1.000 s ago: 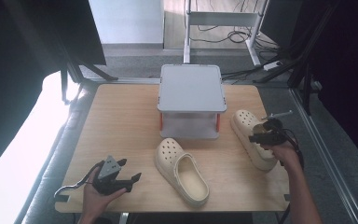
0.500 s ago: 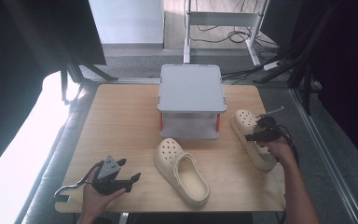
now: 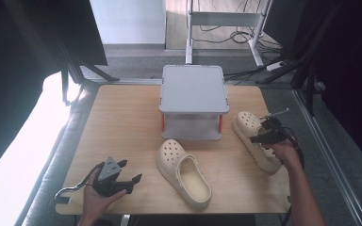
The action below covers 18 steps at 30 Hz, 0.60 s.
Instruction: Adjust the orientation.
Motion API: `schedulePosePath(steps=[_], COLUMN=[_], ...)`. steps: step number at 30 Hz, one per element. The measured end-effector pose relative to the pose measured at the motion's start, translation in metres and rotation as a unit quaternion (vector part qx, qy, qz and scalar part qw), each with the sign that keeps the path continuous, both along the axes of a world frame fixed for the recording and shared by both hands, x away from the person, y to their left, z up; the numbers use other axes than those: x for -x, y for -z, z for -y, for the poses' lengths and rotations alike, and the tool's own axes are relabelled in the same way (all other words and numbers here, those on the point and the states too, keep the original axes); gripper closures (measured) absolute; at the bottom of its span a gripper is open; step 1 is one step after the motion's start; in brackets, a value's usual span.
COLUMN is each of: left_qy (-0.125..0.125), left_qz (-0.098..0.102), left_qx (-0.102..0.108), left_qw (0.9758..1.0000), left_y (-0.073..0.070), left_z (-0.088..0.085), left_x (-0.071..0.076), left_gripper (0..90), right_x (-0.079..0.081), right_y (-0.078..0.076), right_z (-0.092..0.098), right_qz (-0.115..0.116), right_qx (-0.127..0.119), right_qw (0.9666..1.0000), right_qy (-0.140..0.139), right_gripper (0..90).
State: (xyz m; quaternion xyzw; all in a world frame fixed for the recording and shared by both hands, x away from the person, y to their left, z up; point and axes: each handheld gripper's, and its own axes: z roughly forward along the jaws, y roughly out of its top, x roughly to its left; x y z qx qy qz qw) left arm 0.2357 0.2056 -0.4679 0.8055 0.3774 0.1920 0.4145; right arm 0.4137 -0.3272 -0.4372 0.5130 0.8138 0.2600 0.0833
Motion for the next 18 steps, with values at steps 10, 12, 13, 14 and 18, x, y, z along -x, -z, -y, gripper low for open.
schedulePosePath(steps=[10, 12, 13, 14, 18], left_qy=[0.001, 0.003, 0.004, 0.006, 0.009], left_qz=[-0.001, -0.001, -0.001, -0.001, -0.002], left_qx=[0.004, 0.004, 0.006, 0.006, 0.008], left_qw=[1.0000, 1.0000, 1.0000, 1.0000, 0.9999], left_y=[0.000, 0.000, 0.000, 0.000, 0.000], left_z=[0.000, 0.001, 0.001, 0.001, 0.001], left_x=[-0.002, -0.003, -0.004, -0.004, -0.007], left_gripper=[24.4, 24.4, 24.4, 24.4, 24.4], right_x=[0.040, 0.048, 0.052, 0.056, 0.068], right_y=[-0.016, -0.018, -0.019, -0.019, -0.021], right_z=[-0.014, -0.019, -0.021, -0.024, -0.033], right_qz=[0.031, 0.033, 0.035, 0.037, 0.047], right_qx=[0.002, 0.005, 0.007, 0.008, 0.005], right_qw=[0.9992, 0.9989, 0.9986, 0.9982, 0.9974], right_qy=[-0.026, -0.034, -0.040, -0.046, -0.055], right_gripper=[78.2, 78.1, 78.1, 78.1, 78.1])
